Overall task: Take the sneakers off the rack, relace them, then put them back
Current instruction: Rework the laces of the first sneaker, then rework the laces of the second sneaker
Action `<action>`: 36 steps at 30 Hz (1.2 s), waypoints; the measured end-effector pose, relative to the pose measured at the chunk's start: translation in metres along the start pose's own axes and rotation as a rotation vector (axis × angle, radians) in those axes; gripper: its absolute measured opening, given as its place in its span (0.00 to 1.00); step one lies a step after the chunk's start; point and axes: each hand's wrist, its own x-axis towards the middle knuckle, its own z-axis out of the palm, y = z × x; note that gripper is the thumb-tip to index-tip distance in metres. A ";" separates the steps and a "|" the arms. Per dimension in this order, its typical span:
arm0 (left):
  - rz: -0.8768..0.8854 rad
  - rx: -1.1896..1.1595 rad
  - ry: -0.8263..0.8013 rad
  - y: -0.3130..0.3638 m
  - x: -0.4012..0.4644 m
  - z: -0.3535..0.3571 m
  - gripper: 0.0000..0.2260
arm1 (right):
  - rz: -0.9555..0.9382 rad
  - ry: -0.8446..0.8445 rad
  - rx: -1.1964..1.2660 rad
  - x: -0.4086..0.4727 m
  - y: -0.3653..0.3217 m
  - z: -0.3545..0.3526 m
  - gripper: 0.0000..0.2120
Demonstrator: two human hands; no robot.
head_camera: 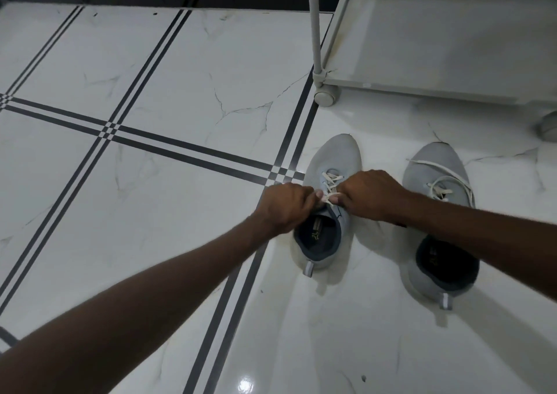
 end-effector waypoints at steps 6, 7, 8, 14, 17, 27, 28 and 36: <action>0.137 -0.010 0.261 0.023 0.035 -0.022 0.17 | 0.134 -0.004 -0.017 -0.029 0.060 -0.052 0.14; 0.197 -0.020 0.264 0.036 0.041 -0.025 0.14 | 0.167 -0.002 0.053 -0.044 0.074 -0.057 0.12; 0.264 -0.028 0.245 0.052 0.049 -0.026 0.12 | 0.194 -0.003 0.102 -0.062 0.086 -0.061 0.10; 0.476 -0.082 -0.168 0.155 0.088 -0.023 0.12 | 0.417 0.065 0.356 -0.144 0.115 -0.023 0.07; 0.581 0.073 -0.245 0.174 0.091 -0.001 0.16 | 0.471 0.096 0.521 -0.155 0.106 0.004 0.07; 0.581 0.407 -0.186 0.120 0.082 0.000 0.13 | 0.435 -0.050 0.837 -0.176 0.119 0.001 0.21; 0.500 0.417 -0.252 0.116 0.083 -0.006 0.14 | 0.458 -0.063 0.915 -0.177 0.120 0.000 0.22; 0.182 0.687 -0.348 0.118 0.101 -0.042 0.24 | 0.629 -0.337 0.476 -0.184 0.142 0.006 0.26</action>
